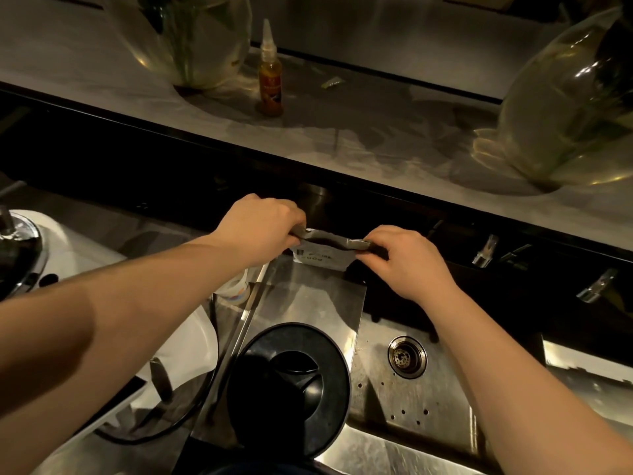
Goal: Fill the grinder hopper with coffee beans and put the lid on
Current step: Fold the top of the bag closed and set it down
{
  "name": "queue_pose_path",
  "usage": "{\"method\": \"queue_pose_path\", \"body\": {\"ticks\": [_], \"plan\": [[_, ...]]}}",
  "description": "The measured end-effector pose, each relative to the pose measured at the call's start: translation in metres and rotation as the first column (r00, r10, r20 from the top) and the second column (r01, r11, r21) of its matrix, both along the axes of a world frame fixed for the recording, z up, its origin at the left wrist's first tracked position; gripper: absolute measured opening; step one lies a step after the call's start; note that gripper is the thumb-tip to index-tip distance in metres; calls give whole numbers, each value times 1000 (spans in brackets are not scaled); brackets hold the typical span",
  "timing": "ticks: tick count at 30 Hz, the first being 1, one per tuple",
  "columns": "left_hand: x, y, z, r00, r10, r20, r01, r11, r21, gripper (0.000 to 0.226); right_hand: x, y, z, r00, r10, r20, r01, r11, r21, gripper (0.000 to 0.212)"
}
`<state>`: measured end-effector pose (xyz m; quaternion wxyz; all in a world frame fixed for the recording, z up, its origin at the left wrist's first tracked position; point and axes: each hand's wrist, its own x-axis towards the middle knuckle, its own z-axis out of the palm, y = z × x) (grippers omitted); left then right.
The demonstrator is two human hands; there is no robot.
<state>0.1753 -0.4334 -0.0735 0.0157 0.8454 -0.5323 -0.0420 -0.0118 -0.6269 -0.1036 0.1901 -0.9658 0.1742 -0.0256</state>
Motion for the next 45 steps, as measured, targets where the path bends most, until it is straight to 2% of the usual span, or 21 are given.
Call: {"method": "queue_pose_path", "body": {"ticks": [8,14,18,19,22,26,33,36,39,45], "plan": [[-2,-5,-3,998,69,5,-68,995,-70,56,5,4,1,997,-71,-5,71,990,118,36],[-4,-10,-1,988,156,-8,-155,978,-139,57,13,3,0,980,-199,-18,199,962,186,35],[-3,-10,-2,983,185,-8,-185,974,-132,57,14,3,4,962,-264,-66,272,938,213,58],[-3,-9,-1,981,195,-10,-195,973,-126,59,15,3,4,959,-275,-70,284,934,217,58],[-3,-8,-1,974,226,-33,-228,966,-125,62,15,2,3,949,-308,-63,314,922,225,36],[-6,-6,0,960,264,-92,-275,951,-139,58,12,2,5,946,-321,-42,322,919,230,36],[-7,2,3,934,319,-162,-334,940,-72,74,1,3,4,923,-381,-45,377,881,286,48],[-9,6,4,924,339,-174,-344,939,2,80,-10,6,-2,906,-424,-8,407,865,294,53],[-9,14,3,928,326,-179,-317,945,78,79,-23,18,-13,927,-372,40,330,863,384,50],[-40,35,-11,923,307,-231,-277,948,154,73,-20,68,-30,980,-197,-36,197,910,365,46]]}}
